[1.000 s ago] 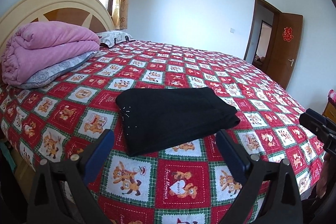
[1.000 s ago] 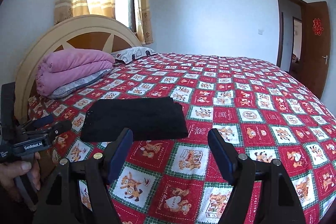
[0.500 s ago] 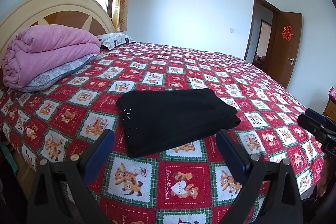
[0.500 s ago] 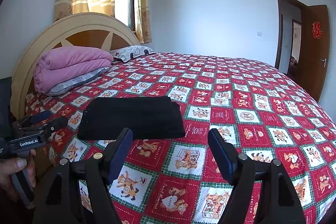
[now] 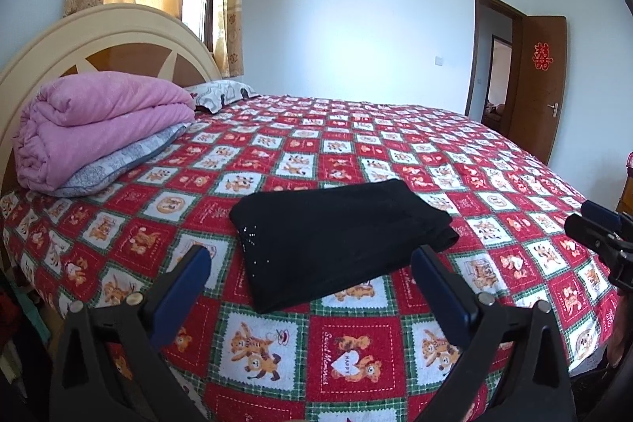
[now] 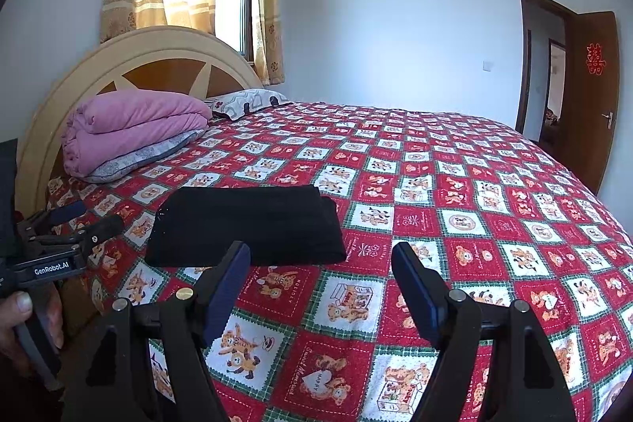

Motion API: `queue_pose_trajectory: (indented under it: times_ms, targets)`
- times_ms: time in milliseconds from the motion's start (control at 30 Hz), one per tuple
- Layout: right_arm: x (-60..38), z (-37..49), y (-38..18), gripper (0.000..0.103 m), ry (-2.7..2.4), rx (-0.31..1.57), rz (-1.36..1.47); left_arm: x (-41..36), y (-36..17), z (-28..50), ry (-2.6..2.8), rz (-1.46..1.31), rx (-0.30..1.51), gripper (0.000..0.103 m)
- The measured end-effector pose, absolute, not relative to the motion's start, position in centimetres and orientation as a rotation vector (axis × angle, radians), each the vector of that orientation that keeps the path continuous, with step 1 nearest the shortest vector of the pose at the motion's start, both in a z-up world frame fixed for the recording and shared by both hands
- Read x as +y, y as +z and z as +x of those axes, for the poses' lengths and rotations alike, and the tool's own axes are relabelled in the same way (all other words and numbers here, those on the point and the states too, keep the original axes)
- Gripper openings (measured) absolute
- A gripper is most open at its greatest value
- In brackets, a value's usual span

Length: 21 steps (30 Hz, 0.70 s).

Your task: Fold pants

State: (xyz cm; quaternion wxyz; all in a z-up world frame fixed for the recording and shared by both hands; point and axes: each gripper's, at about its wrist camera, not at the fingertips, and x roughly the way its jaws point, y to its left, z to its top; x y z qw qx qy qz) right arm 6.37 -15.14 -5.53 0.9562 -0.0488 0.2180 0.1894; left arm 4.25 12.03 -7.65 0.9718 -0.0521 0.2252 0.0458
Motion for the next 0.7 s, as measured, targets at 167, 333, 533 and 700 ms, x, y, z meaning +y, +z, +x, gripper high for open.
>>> queue_pose_trajectory:
  times_ms: [167, 333, 533, 700]
  targets:
    - [-15.3, 6.2, -5.3, 0.075, 0.381, 0.432, -0.101, 12.1, -7.0, 3.8, 0.092, -0.124, 0.414, 0.103]
    - [-15.2, 6.1, -5.3, 0.075, 0.383, 0.432, -0.106, 12.2, -7.1, 4.0, 0.115, -0.125, 0.415, 0.103]
    - [-15.0, 6.2, -5.5, 0.075, 0.385, 0.436, -0.117, 12.2, -8.0, 4.3, 0.105, -0.122, 0.44, 0.103]
    - [-15.0, 6.3, -5.7, 0.075, 0.382, 0.443, -0.114, 12.1, -8.5, 4.4, 0.093, -0.118, 0.446, 0.103]
